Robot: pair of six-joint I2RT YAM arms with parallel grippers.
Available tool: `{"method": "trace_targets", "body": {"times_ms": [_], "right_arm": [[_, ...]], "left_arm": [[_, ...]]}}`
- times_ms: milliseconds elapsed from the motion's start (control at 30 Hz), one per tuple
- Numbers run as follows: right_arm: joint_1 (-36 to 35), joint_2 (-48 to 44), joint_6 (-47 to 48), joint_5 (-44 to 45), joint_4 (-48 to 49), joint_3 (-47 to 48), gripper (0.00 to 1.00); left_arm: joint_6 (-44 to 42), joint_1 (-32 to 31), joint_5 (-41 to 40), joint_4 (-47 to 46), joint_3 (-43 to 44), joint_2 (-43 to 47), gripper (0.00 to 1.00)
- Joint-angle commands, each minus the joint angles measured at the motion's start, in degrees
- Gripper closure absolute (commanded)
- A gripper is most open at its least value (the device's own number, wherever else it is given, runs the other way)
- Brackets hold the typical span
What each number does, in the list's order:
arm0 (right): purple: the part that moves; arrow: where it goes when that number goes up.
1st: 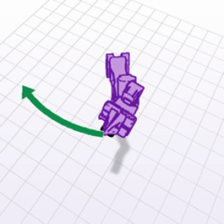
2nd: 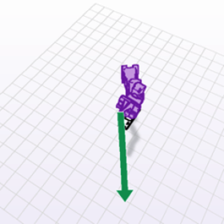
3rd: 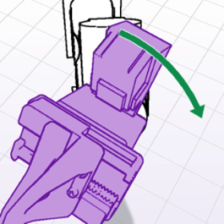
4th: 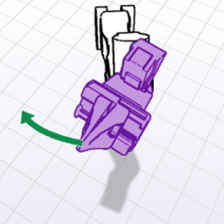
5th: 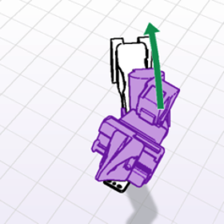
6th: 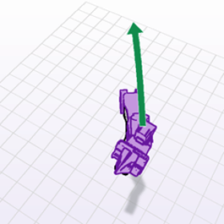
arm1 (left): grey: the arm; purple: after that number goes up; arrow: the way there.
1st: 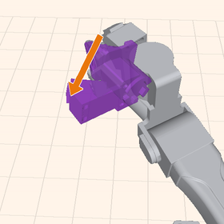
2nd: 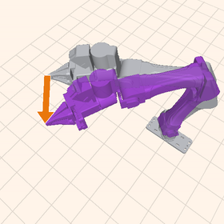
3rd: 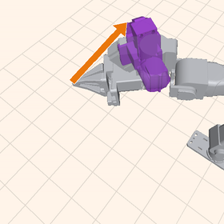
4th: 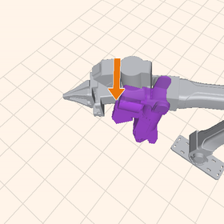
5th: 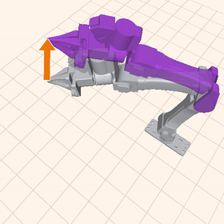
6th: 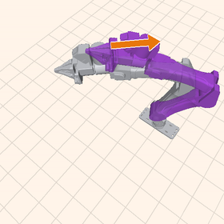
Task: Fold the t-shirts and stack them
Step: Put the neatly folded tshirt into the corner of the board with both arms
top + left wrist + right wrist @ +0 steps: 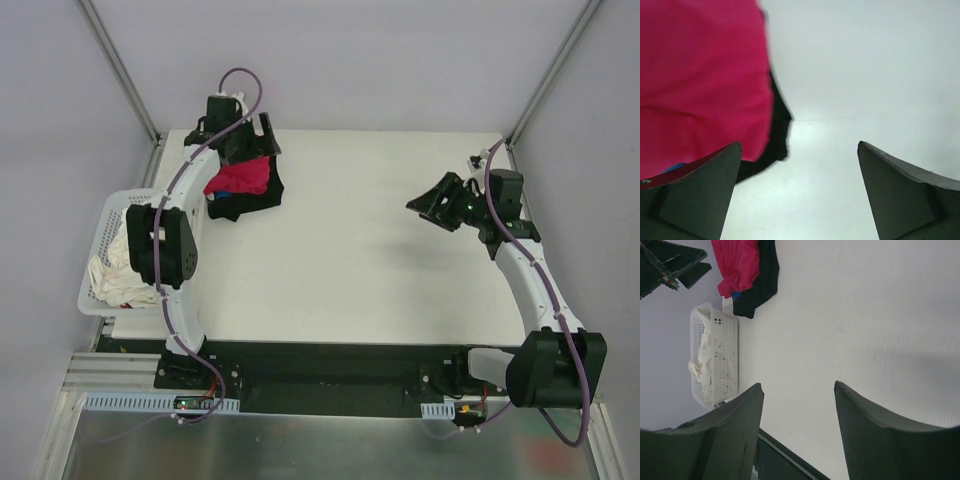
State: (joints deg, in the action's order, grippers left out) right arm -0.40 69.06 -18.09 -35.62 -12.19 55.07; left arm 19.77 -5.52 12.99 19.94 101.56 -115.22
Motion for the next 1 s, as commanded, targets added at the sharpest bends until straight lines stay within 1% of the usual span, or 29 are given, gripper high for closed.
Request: {"method": "trace_targets", "body": {"times_ms": [0,133,167,267,400,600,700,967], "right_arm": [[0.32,-1.29,-1.07,-1.65,2.78,-0.75,0.38],[0.23,-1.64,-1.51,-2.0,3.31,-1.19,0.38],[0.23,-1.82,-1.6,-2.0,3.57,-1.28,0.38],[0.32,-2.61,-1.51,-1.83,3.48,-1.54,0.38],[0.23,-3.14,-1.34,-1.65,3.4,-1.81,0.38],[0.23,-2.35,-1.16,-1.56,3.04,-0.76,0.38],[0.23,-1.47,-1.07,-1.56,3.04,0.12,0.37],[0.23,0.11,-1.07,-1.83,3.22,0.83,0.37]], "left_arm": [[-2.37,-6.77,3.35,-0.43,-1.54,7.99,0.01],[-2.55,-10.2,7.48,-0.52,-2.06,6.33,0.01],[-2.54,-10.39,9.4,-0.43,-2.07,5.54,0.01],[-2.8,-10.74,10.73,-0.52,-2.42,1.85,0.01],[-3.07,-10.65,10.82,0.0,-2.24,-2.89,0.01],[-2.72,-10.65,12.14,0.36,-0.93,-7.46,0.01],[-2.11,-10.65,12.76,0.36,-0.84,-9.23,0.01],[-0.96,-10.57,10.65,0.36,0.04,-12.48,0.01]]}}
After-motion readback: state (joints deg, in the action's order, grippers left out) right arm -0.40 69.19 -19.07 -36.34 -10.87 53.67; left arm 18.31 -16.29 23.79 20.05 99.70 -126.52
